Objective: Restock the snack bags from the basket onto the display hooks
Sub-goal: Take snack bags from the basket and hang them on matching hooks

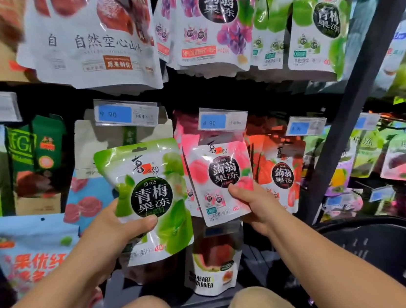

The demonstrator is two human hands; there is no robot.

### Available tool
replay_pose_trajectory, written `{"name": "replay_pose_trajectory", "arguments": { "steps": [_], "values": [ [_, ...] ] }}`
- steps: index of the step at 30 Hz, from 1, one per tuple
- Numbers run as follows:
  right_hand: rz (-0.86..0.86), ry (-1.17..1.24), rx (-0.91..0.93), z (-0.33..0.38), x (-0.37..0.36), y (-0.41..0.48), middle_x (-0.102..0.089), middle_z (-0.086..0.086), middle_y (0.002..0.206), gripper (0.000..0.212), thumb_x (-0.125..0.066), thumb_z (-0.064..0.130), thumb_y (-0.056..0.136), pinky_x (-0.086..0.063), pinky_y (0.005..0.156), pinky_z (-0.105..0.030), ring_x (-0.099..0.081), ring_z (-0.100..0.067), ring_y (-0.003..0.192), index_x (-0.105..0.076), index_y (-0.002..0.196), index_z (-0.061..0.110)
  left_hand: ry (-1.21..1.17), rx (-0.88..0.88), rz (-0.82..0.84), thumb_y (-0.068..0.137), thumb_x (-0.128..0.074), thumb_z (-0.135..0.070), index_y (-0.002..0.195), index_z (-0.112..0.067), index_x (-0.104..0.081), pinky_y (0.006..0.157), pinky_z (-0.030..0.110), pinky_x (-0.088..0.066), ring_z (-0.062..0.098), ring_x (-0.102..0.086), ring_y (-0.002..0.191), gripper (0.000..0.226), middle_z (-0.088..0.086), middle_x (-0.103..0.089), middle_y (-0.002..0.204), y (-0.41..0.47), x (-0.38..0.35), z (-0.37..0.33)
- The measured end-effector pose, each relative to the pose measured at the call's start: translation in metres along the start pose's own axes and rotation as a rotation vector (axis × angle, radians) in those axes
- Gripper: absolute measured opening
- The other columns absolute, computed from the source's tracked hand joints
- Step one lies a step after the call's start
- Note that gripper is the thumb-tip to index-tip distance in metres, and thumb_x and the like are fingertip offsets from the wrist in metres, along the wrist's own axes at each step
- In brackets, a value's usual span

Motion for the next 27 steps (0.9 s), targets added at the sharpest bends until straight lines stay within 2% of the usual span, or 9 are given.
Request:
{"name": "replay_pose_trajectory", "arguments": {
  "steps": [2, 5, 7, 10, 12, 17, 20, 23, 27],
  "values": [
    [0.003, -0.007, -0.01, -0.002, -0.002, 0.0, -0.075, -0.01, 0.089, 0.018, -0.066, 0.006, 0.087, -0.053, 0.087, -0.05, -0.071, -0.029, 0.084, -0.062, 0.101, 0.014, 0.006, -0.006, 0.01, 0.057, -0.081, -0.027, 0.111, -0.014, -0.067, 0.05, 0.015, -0.041, -0.001, -0.056, 0.048, 0.057, -0.012, -0.067, 0.062, 0.001, 0.001, -0.001],
    [-0.004, -0.006, -0.027, -0.003, -0.003, 0.001, -0.075, -0.009, 0.087, 0.014, -0.065, 0.007, 0.089, -0.056, 0.077, -0.044, -0.071, -0.026, 0.078, -0.061, 0.101, 0.015, -0.004, -0.006, 0.022, 0.061, -0.088, -0.021, 0.11, -0.015, -0.067, 0.05, 0.017, -0.041, -0.001, -0.056, 0.048, 0.053, -0.011, -0.068, 0.064, 0.002, -0.002, -0.001],
    [-0.01, 0.003, -0.033, -0.003, -0.003, 0.001, -0.075, -0.011, 0.091, 0.02, -0.066, 0.009, 0.089, -0.057, 0.074, -0.042, -0.072, -0.026, 0.079, -0.062, 0.108, 0.012, -0.019, -0.006, 0.028, 0.066, -0.088, -0.015, 0.109, -0.016, -0.067, 0.05, 0.017, -0.041, -0.001, -0.057, 0.048, 0.048, -0.011, -0.07, 0.065, 0.001, -0.004, -0.003],
    [-0.033, 0.031, -0.039, -0.004, -0.002, 0.002, -0.073, -0.014, 0.1, 0.037, -0.07, 0.014, 0.085, -0.059, 0.07, -0.04, -0.072, -0.028, 0.082, -0.059, 0.12, 0.009, -0.007, -0.013, 0.041, 0.048, -0.085, -0.035, 0.111, -0.019, -0.068, 0.059, 0.021, -0.044, 0.002, -0.064, 0.06, 0.067, -0.004, -0.076, 0.084, 0.0, -0.005, -0.004],
    [-0.054, 0.034, -0.045, -0.004, -0.001, 0.003, -0.072, -0.015, 0.104, 0.042, -0.071, 0.015, 0.085, -0.059, 0.07, -0.04, -0.072, -0.028, 0.083, -0.057, 0.124, 0.008, -0.015, -0.017, 0.053, 0.044, -0.084, -0.037, 0.11, -0.019, -0.068, 0.056, 0.019, -0.044, 0.002, -0.063, 0.059, 0.07, -0.006, -0.075, 0.082, 0.0, -0.005, -0.006],
    [-0.049, -0.118, -0.087, -0.004, -0.004, 0.007, -0.076, -0.007, 0.1, 0.035, -0.071, 0.029, 0.089, -0.058, 0.068, -0.036, -0.073, -0.023, 0.087, -0.058, 0.119, 0.015, -0.032, -0.022, 0.054, 0.04, -0.083, -0.043, 0.111, -0.022, -0.068, 0.077, 0.032, -0.05, 0.022, -0.072, 0.093, 0.075, 0.0, -0.077, 0.1, 0.003, -0.008, -0.007],
    [-0.038, -0.334, -0.116, -0.01, -0.006, 0.006, -0.073, -0.004, 0.111, 0.047, -0.07, 0.054, 0.084, -0.058, 0.072, -0.037, -0.071, -0.023, 0.099, -0.059, 0.119, 0.024, -0.017, -0.004, 0.055, 0.039, -0.084, -0.045, 0.105, -0.026, -0.07, 0.081, 0.038, -0.05, 0.027, -0.068, 0.092, 0.07, 0.002, -0.077, 0.099, 0.005, -0.01, -0.008],
    [-0.076, -0.422, -0.111, -0.017, -0.006, 0.0, -0.067, -0.002, 0.122, 0.077, -0.071, 0.067, 0.072, -0.058, 0.073, -0.037, -0.069, -0.023, 0.103, -0.05, 0.133, 0.026, -0.001, -0.007, 0.071, 0.031, -0.09, -0.05, 0.104, -0.027, -0.07, 0.077, 0.036, -0.049, 0.026, -0.067, 0.089, 0.08, 0.002, -0.077, 0.099, 0.006, -0.012, -0.01],
    [-0.142, -0.572, -0.076, -0.019, -0.002, -0.005, -0.052, -0.003, 0.135, 0.09, -0.066, 0.067, 0.077, -0.05, 0.1, -0.048, -0.057, -0.025, 0.118, -0.031, 0.147, 0.021, -0.001, -0.024, 0.084, 0.034, -0.087, -0.046, 0.105, -0.025, -0.069, 0.073, 0.032, -0.048, 0.021, -0.066, 0.083, 0.076, 0.0, -0.077, 0.096, 0.007, -0.018, -0.012]
  ]
}}
Point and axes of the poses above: each hand's wrist, its own y-axis towards the middle knuckle, its own x-axis out of the back of the hand, z = x × y, the point moved 1 cm from there along y, towards the middle knuckle
